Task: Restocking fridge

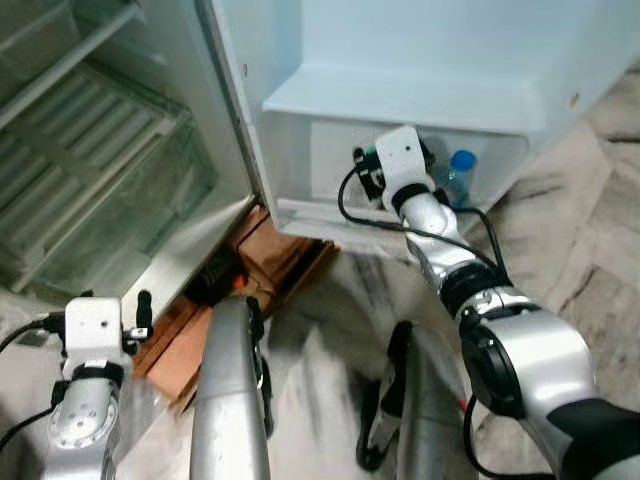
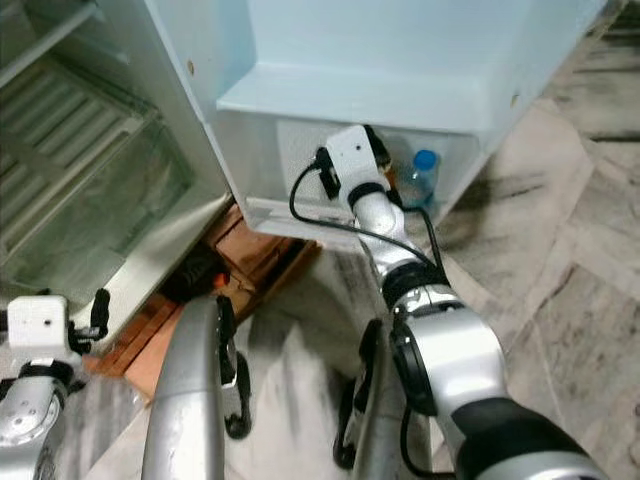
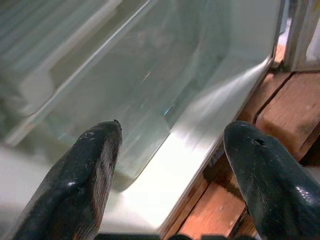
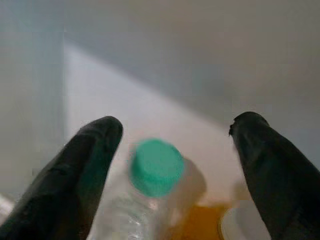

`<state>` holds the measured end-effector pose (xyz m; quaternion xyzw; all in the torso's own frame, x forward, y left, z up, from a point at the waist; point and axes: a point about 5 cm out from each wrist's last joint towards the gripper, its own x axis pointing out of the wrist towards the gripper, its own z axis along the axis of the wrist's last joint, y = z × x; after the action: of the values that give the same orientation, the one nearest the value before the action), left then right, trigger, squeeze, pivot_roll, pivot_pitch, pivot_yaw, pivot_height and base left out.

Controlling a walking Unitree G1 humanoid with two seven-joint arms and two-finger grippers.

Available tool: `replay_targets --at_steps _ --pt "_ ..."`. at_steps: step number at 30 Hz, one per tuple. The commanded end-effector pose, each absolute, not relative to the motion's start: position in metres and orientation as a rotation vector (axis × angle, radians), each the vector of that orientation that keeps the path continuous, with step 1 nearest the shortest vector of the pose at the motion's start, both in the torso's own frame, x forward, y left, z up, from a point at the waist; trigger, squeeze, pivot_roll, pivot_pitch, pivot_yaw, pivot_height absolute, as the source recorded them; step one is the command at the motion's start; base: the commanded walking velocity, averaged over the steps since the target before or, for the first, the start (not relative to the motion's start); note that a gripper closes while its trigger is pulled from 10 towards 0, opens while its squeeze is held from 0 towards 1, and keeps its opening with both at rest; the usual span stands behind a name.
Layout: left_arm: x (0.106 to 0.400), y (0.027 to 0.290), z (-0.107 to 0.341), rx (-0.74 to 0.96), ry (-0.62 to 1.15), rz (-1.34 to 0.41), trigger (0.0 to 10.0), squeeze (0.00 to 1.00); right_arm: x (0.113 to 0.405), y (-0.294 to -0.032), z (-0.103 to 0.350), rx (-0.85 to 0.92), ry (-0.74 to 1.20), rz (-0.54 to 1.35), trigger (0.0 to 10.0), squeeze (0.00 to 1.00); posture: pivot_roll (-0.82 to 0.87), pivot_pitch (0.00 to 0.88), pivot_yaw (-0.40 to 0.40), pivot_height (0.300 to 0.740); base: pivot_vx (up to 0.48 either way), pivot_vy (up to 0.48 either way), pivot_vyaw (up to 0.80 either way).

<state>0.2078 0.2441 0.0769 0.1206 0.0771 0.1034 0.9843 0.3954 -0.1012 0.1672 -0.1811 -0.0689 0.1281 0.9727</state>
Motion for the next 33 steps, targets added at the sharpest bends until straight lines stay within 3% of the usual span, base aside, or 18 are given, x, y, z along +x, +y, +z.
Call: replay_targets --at_steps 1,6,15,16,21,27,33 --pt "0.204 0.247 0.070 0.250 0.178 0.219 10.0 0.00 0.393 -0.090 0.176 -0.416 -0.216 0.367 10.0 1.00 0.25 0.151 -0.021 0.557 0.000 0.000 0.00" --pt "0.214 0.243 0.070 0.228 0.158 0.214 10.0 0.00 0.381 -0.084 0.179 -0.561 -0.377 0.484 10.0 1.00 0.22 0.110 -0.033 0.557 0.000 0.000 0.00" --pt "0.218 0.232 0.064 0.161 0.145 0.193 10.0 0.00 0.352 -0.116 0.148 -0.457 -0.385 0.439 10.0 1.00 0.17 0.074 -0.041 0.557 0.000 0.000 0.00" --pt "0.219 0.229 0.062 0.153 0.144 0.177 10.0 0.00 0.345 -0.128 0.132 -0.342 -0.301 0.358 10.0 0.00 0.16 0.064 -0.039 0.557 0.000 0.000 0.00" --pt "0.220 0.227 0.060 0.136 0.139 0.170 10.0 0.00 0.324 -0.151 0.101 -0.143 -0.150 0.159 10.0 0.00 0.13 0.042 -0.037 0.557 0.000 0.000 0.00" --pt "0.225 0.226 0.057 0.131 0.134 0.172 10.0 0.00 0.294 -0.150 0.091 -0.111 -0.114 0.195 10.0 0.00 0.11 0.005 -0.012 0.557 0.000 0.000 0.00" --pt "0.234 0.220 0.062 0.125 0.105 0.162 10.0 0.00 0.292 -0.155 0.094 -0.061 -0.101 0.095 10.0 0.00 0.11 0.000 0.014 0.557 0.000 0.000 -0.62"
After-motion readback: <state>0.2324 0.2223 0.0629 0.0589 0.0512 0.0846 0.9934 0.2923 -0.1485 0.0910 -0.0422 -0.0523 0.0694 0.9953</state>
